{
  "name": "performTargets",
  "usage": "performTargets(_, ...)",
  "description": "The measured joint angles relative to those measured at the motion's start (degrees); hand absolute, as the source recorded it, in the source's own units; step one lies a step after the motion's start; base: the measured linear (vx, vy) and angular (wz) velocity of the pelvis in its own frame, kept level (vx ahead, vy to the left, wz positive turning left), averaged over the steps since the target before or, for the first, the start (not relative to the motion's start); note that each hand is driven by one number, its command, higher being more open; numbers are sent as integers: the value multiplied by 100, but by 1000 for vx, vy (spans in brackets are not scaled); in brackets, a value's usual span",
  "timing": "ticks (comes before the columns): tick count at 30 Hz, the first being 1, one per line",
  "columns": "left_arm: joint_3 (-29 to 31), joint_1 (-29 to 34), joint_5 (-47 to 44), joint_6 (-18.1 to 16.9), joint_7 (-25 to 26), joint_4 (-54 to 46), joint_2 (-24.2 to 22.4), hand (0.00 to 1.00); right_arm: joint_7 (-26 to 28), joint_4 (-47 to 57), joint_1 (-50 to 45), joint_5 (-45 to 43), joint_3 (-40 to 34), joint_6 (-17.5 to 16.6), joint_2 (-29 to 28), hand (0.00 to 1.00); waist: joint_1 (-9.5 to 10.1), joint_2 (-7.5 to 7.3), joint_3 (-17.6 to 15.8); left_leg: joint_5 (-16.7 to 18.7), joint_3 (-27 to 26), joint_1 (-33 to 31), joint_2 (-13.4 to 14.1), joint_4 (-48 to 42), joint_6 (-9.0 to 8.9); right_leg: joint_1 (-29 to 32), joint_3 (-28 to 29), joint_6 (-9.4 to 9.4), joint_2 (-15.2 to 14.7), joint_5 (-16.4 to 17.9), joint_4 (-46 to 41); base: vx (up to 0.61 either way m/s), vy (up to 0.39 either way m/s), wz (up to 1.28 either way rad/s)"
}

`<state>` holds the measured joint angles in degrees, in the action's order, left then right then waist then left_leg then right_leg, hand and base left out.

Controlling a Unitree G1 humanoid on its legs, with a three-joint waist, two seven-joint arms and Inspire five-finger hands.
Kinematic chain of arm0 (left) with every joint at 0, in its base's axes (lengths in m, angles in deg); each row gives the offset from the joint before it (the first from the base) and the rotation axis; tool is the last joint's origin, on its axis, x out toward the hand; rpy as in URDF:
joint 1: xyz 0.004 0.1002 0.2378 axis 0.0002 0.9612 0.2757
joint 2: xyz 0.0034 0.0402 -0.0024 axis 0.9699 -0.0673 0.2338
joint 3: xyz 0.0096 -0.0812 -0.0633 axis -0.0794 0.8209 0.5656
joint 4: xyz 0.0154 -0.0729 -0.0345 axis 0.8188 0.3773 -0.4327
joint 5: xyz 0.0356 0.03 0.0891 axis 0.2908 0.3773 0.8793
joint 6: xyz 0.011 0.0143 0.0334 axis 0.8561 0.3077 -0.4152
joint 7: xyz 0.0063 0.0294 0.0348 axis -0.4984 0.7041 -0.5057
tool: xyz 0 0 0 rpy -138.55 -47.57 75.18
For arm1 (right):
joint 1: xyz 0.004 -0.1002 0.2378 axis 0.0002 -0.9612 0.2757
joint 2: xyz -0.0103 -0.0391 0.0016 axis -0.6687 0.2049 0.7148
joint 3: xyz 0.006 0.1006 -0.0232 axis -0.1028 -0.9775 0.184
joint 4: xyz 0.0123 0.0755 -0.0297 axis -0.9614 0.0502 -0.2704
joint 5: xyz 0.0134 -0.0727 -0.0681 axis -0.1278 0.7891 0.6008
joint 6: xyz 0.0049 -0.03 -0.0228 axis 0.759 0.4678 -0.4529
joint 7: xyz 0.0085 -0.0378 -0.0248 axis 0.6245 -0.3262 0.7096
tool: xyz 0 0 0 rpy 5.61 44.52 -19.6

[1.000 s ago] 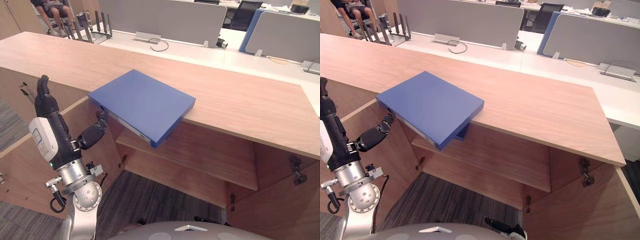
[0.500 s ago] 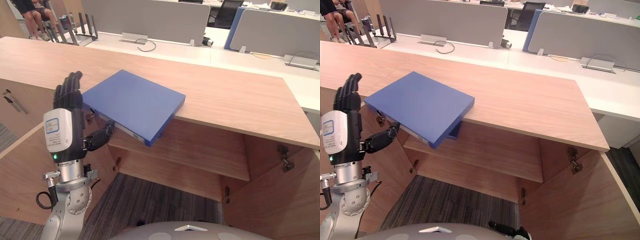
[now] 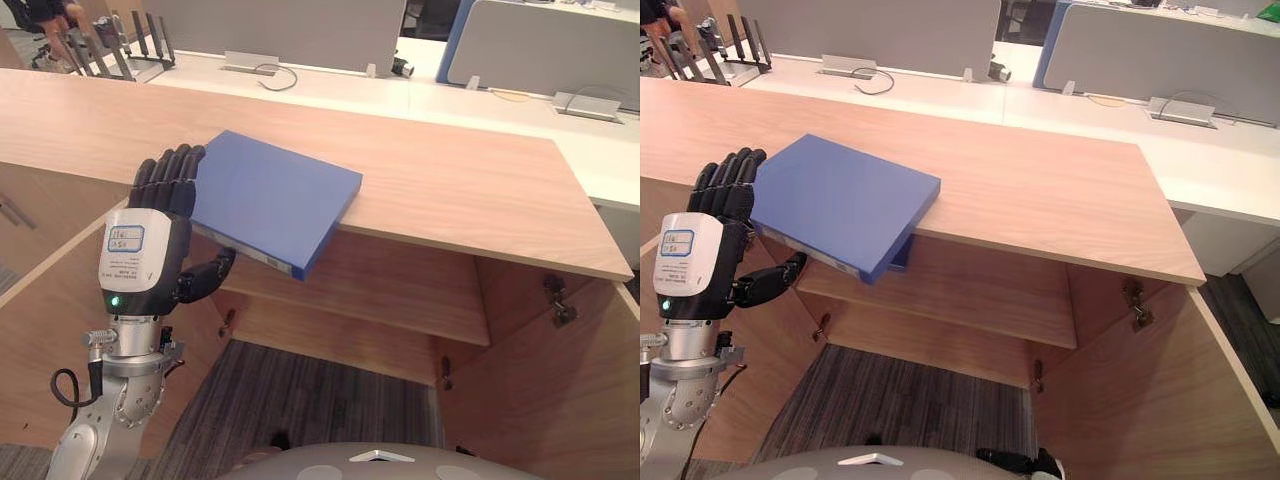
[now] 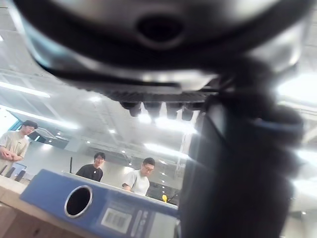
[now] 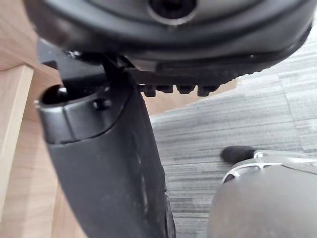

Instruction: Walk over to the cabinet, pick up the folder, carry it to the office cabinet, place the folder inside the office cabinet, then close the office cabinet door

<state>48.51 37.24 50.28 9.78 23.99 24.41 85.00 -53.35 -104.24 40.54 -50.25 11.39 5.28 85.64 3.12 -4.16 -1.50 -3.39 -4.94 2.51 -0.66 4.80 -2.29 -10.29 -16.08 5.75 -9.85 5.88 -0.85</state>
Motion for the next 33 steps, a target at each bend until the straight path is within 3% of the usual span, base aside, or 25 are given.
performTargets(18, 1022, 2, 24, -55, -63, 33, 27, 100, 153, 658, -201, 247, 320, 2, 66, 100, -69, -15, -7, 4, -39, 4, 10, 2, -6, 38, 87, 1, 5, -1, 2, -3, -3, -1)
performTargets(33, 1067, 7, 23, -62, -40, 32, -90, 100, 209, 790, -285, 247, 449, 34, 66, 100, -69, -12, -8, 5, -37, 4, 11, 3, -7, 39, 86, 2, 4, -2, -1, 0, 0, 0)
